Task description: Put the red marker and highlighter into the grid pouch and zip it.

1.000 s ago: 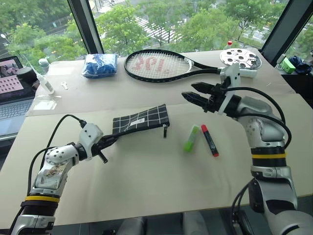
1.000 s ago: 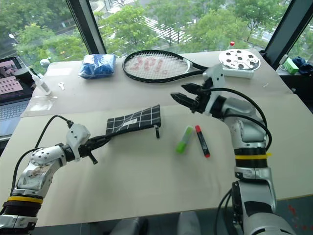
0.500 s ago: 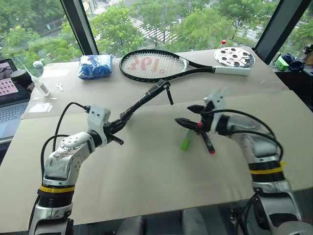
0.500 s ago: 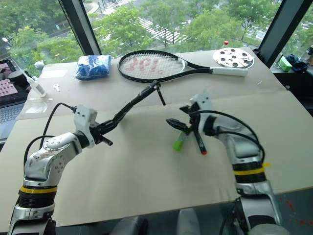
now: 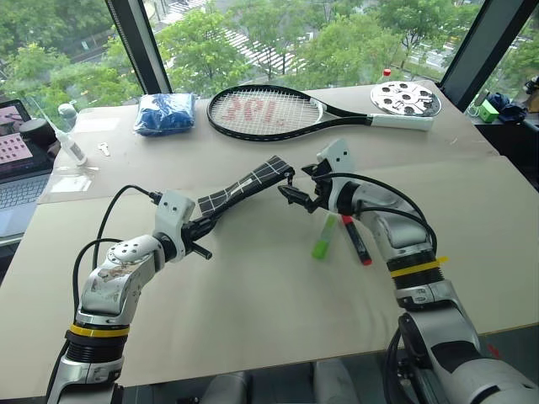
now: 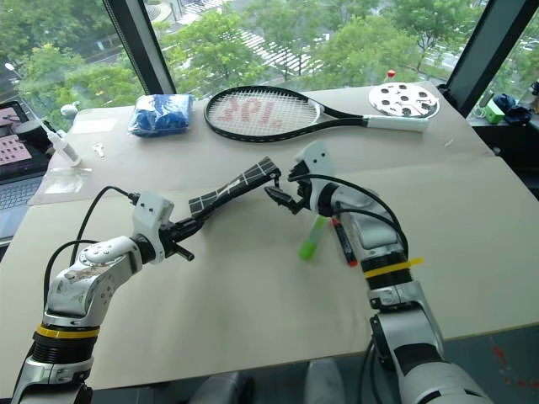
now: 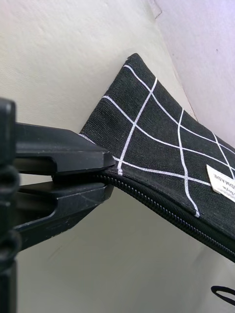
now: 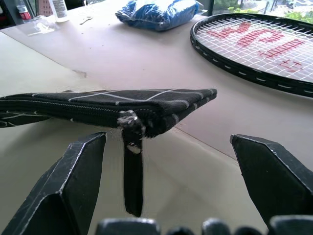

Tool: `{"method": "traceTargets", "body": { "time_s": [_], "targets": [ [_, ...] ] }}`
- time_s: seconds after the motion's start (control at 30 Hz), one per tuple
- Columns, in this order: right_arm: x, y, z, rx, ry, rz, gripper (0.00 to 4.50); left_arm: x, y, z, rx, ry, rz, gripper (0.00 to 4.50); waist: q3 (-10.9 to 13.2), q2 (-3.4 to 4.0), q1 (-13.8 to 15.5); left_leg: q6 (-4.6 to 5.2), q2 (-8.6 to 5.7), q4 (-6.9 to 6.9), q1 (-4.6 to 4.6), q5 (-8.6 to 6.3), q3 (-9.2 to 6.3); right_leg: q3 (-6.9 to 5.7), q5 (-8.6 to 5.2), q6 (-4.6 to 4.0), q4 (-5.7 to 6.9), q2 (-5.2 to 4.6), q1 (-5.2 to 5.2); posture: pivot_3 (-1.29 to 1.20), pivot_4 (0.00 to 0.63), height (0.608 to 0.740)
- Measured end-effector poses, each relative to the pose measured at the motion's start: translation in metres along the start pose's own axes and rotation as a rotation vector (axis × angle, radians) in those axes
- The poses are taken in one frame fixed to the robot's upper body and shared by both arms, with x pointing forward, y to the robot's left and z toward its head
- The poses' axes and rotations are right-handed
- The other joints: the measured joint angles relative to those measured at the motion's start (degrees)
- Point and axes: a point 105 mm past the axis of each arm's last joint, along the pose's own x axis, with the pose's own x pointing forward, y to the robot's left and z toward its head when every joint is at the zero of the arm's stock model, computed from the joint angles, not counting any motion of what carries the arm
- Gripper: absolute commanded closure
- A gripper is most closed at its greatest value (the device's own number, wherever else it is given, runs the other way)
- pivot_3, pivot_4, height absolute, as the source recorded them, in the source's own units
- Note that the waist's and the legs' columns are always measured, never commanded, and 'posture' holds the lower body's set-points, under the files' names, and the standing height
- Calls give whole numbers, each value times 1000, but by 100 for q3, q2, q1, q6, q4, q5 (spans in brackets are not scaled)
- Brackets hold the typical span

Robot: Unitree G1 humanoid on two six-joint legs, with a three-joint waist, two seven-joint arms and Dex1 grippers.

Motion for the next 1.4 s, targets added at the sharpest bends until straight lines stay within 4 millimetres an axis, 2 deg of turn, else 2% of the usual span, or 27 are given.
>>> {"method": "traceTargets", "body": {
  "time_s": [0.1,0.23,0.67,0.77,1.13,1.4],
  "targets": [
    [3,6,0,-3,1,23,21,1,-1,0,-5,-3,0,4500,0,0,-2,0,0,0,0,0,0,0,0,0,0,0,0,0,150,740],
    [3,14,-11,-11,33,49,21,3,-2,0,-26,-12,8,4500,0,0,-1,0,-1,2,-1,0,0,0,0,0,1,-1,0,0,150,740],
    [9,9,-15,-7,42,-16,21,3,-2,0,-37,-20,13,4500,0,0,-10,0,-1,2,0,0,0,0,1,-1,1,-1,0,0,150,740],
    [11,6,-12,-17,34,-32,688,3,-2,0,-37,-19,12,4500,0,0,-11,0,0,2,0,0,0,0,1,-1,2,0,0,0,150,740],
    [11,9,-7,-22,8,-6,4458,3,-2,0,-37,-19,13,4500,0,0,-13,0,0,2,0,0,0,0,1,-1,2,0,0,0,150,740],
    [13,14,-7,-49,19,15,4458,3,-2,0,-37,-19,13,4500,0,0,-14,0,0,3,0,0,0,0,1,-1,3,0,0,0,150,740]
  ]
}}
